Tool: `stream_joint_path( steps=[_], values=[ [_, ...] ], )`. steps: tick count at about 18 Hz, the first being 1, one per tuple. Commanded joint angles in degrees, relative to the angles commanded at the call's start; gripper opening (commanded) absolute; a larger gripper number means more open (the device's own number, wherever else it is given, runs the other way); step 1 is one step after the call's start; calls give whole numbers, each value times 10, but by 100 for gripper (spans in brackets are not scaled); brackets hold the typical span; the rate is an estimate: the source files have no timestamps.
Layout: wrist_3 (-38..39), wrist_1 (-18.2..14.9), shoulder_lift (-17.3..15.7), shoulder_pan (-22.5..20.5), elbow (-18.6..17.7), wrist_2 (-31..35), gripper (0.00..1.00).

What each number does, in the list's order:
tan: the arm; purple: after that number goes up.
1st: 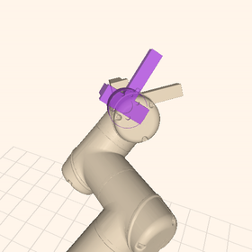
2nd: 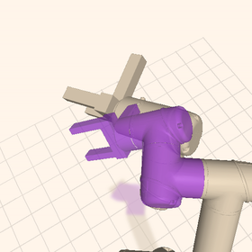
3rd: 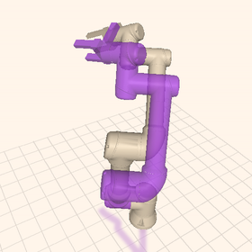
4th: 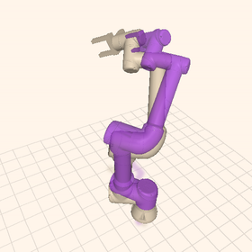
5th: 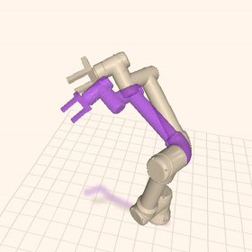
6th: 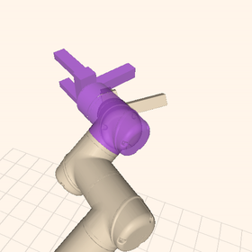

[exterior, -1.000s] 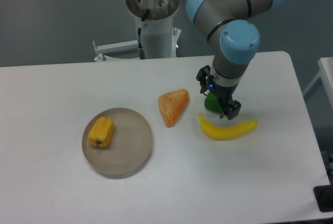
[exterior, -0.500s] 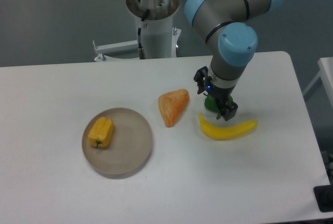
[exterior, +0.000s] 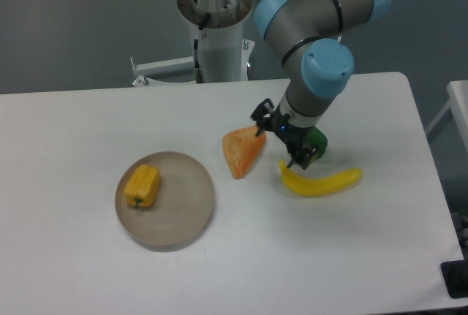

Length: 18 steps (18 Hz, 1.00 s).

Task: Pick up the yellow pepper from the plate
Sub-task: 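Move the open gripper over the yellow pepper on the plate and lower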

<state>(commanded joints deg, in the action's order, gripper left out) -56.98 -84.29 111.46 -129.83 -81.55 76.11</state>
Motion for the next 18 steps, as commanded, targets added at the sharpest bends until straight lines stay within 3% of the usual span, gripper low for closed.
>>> stream_joint_path(
  steps=[9, 14, 16, 18],
  values=[
    [194, 10, -28, 96, -56, 0, 100],
    [284, 100, -24, 134, -111, -1, 100],
    [327, 164, -15, 149, -131, 0, 100],
    [343, 173, -11, 155, -130, 1, 100]
  ],
)
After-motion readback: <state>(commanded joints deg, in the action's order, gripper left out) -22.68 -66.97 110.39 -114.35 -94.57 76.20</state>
